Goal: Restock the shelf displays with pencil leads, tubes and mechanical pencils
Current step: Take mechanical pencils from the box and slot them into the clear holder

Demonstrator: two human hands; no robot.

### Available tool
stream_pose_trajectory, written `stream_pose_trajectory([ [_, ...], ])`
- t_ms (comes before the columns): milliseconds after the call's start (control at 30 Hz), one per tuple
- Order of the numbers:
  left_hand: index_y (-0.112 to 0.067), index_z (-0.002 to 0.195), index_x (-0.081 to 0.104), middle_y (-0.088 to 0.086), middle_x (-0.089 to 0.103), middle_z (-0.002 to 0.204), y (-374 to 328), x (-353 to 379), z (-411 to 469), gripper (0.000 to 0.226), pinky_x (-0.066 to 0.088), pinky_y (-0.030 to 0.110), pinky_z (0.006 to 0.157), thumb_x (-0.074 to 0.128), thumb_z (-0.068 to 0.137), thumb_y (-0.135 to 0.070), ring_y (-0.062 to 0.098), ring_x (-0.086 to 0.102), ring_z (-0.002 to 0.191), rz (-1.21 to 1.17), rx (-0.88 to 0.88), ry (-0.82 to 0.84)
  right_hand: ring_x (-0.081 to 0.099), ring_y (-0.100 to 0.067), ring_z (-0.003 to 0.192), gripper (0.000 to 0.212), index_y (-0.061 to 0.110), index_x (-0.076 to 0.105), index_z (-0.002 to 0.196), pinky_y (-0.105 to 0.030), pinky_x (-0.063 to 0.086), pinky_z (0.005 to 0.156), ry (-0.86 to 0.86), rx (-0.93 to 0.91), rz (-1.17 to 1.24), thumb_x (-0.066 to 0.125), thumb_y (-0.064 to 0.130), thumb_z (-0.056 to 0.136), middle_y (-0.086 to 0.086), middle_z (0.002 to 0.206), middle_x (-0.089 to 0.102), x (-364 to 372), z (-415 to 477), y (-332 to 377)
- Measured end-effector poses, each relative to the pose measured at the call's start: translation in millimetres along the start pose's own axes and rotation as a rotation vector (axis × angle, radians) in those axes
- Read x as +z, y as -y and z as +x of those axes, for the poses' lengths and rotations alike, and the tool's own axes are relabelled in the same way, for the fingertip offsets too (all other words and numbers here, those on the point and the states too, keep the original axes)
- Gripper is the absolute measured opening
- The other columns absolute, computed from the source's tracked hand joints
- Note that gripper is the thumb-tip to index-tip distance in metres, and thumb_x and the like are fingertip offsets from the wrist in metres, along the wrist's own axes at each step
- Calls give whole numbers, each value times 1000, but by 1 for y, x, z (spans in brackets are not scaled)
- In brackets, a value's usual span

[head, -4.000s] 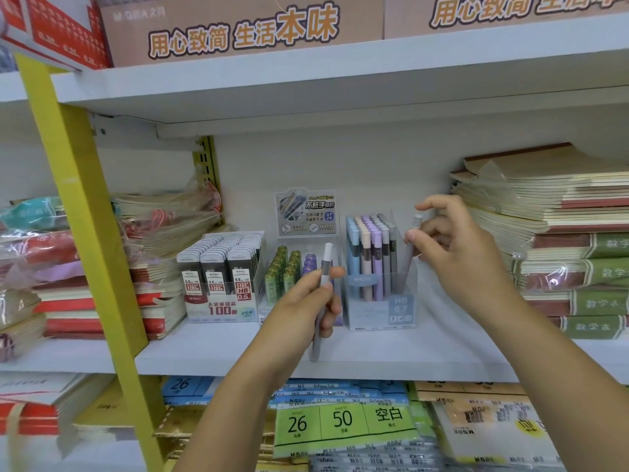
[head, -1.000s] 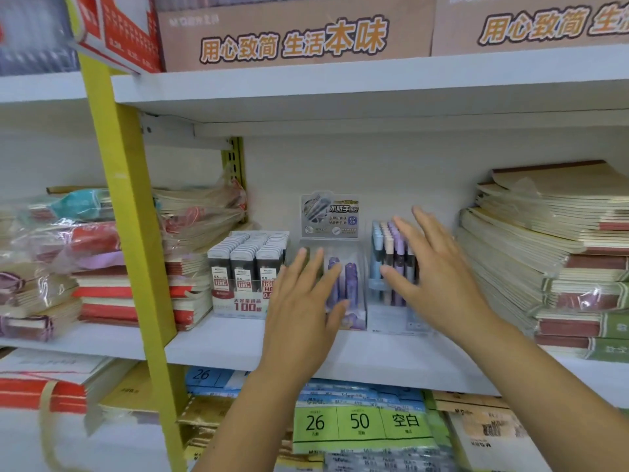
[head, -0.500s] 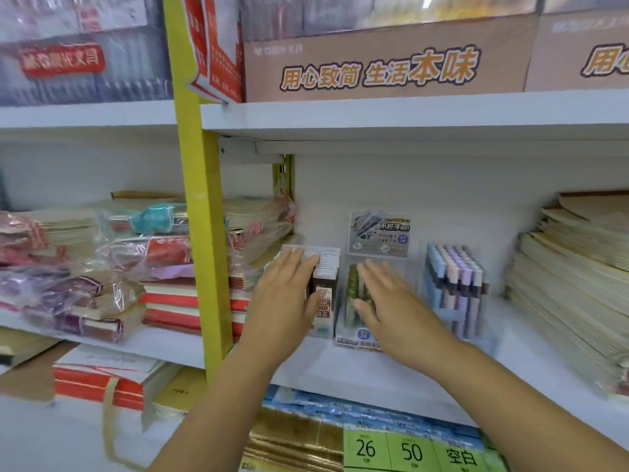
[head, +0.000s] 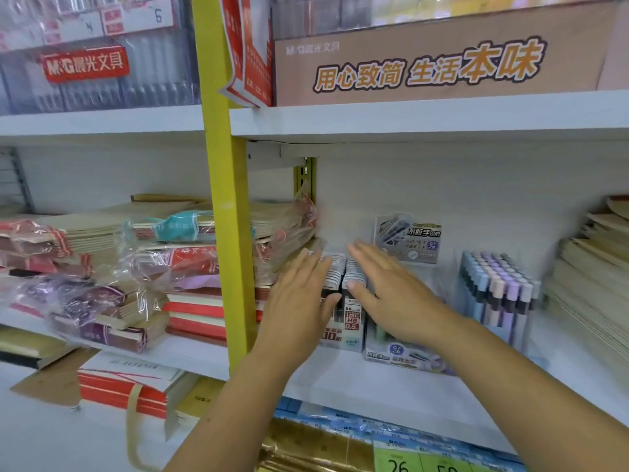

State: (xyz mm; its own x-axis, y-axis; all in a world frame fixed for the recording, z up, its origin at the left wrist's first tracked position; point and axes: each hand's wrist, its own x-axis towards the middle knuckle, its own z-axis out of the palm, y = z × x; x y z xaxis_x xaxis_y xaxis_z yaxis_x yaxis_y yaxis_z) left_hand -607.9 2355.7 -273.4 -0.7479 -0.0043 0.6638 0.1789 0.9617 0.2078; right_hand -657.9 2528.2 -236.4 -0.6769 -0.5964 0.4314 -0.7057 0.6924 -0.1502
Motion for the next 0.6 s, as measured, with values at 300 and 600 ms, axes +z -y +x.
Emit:
stream_pose_trajectory([
  [300,-23,150,41,-4,44,153,6,-1,0,49,25,31,117,50,103,-32,14,34,144,-10,32,17,8,-7,148,51,26,21,153,-25,9,116,39,-26,76,33,35,104,7,160,19,16,8,2],
  [600,-32,153,33,-9,32,161,-15,1,5,51,4,37,123,43,104,-41,13,20,150,71,164,44,3,-21,150,59,29,3,154,-37,11,120,118,211,-223,23,48,102,1,163,4,0,-50,-27],
])
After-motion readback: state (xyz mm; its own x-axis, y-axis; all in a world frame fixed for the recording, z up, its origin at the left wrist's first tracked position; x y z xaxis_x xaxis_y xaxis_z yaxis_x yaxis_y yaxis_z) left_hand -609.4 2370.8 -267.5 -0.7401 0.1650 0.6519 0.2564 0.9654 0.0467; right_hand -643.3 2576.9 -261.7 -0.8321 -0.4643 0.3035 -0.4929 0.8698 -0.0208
